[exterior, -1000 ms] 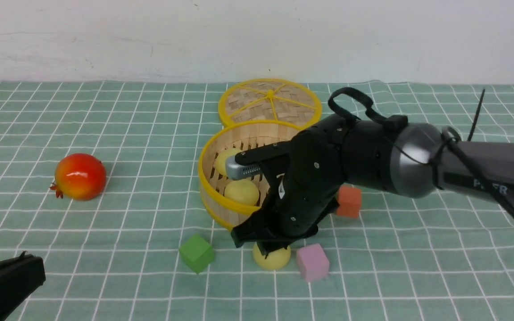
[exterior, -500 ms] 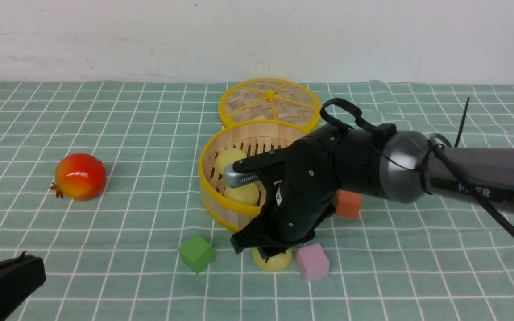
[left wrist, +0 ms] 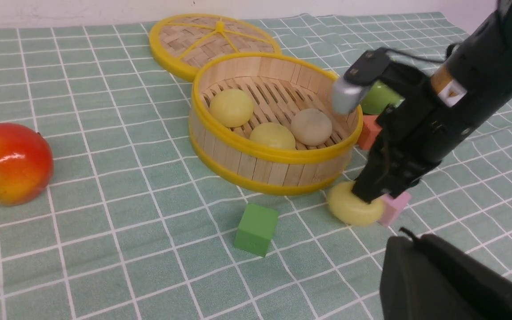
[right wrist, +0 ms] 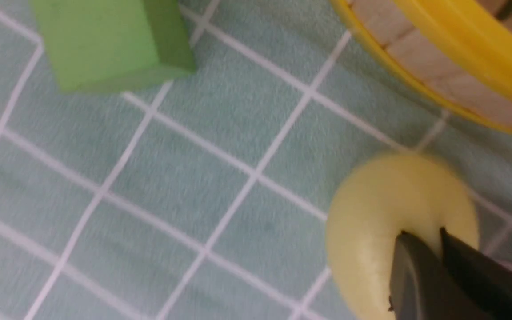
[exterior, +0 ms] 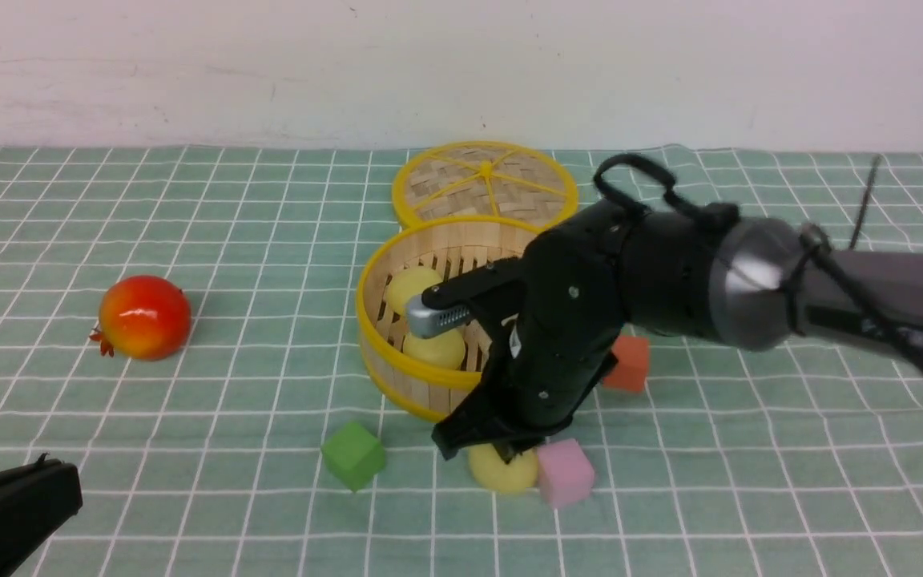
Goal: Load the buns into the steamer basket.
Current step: Use the right arm to put the steamed stuffed bun into the steamer
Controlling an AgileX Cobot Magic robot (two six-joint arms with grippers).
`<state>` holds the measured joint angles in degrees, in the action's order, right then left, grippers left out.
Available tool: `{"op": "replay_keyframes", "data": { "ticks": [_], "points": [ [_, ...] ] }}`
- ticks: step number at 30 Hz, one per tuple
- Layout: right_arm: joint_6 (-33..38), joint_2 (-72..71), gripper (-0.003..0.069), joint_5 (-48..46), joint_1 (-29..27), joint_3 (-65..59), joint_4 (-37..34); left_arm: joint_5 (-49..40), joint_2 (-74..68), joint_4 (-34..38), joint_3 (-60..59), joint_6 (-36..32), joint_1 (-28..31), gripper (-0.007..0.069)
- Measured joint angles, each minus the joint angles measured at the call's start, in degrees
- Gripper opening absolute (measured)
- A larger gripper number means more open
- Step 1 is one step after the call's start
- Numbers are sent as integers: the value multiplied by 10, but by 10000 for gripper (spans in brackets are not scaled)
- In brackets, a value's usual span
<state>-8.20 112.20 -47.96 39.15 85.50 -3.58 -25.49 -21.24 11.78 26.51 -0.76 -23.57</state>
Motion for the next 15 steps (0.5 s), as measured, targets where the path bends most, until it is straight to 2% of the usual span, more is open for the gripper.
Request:
{"op": "replay_keyframes", "data": {
  "ticks": [6, 10, 15],
  "points": [
    [23, -91, 2, -32, -1, 0, -21, 0, 0, 0, 0, 0, 0, 15],
    [25, -118, 2, 31, -24, 15, -7, 0, 0, 0, 0, 0, 0, 17],
    [25, -72, 2, 126, -80, 60, -1, 0, 0, 0, 0, 0, 0, 18]
  ]
}}
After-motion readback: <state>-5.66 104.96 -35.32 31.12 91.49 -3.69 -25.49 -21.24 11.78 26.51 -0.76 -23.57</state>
